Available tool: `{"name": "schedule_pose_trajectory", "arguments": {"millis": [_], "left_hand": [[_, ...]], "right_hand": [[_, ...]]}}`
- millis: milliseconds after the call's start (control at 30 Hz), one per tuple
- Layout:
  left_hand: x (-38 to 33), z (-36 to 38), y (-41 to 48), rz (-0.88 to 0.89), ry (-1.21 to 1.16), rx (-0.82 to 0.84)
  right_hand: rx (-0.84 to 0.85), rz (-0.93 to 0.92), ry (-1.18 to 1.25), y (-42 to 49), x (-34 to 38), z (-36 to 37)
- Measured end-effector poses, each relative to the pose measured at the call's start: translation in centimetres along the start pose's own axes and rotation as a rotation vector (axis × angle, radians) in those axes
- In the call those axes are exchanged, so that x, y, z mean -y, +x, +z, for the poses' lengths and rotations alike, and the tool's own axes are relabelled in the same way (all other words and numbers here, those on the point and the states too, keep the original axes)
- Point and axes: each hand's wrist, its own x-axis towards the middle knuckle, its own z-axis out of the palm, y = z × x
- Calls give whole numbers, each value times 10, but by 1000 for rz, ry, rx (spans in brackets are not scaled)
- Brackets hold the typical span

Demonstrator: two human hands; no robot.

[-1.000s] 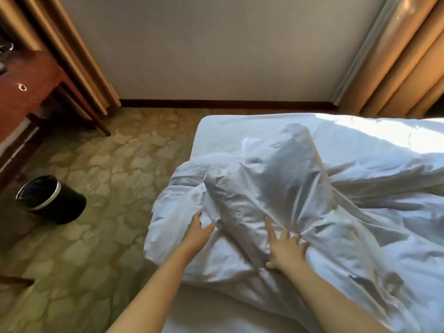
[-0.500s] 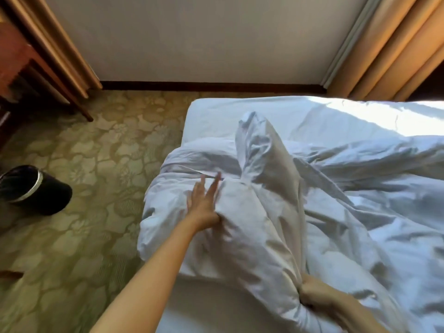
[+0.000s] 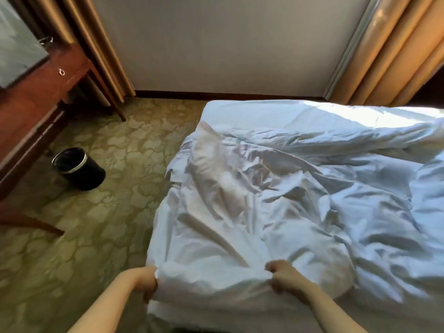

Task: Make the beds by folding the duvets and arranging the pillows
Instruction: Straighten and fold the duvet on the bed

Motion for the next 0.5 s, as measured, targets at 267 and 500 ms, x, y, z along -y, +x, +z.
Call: {"name": "schedule_pose_trajectory", "arguments": {"millis": [267, 500], "left_hand": [[20, 186, -75, -75, -413, 90], [21, 196, -71, -215, -914, 22]], "right_hand": [[115, -145, -108, -81, -3, 76], [302, -18, -16, -92, -47, 111]]}}
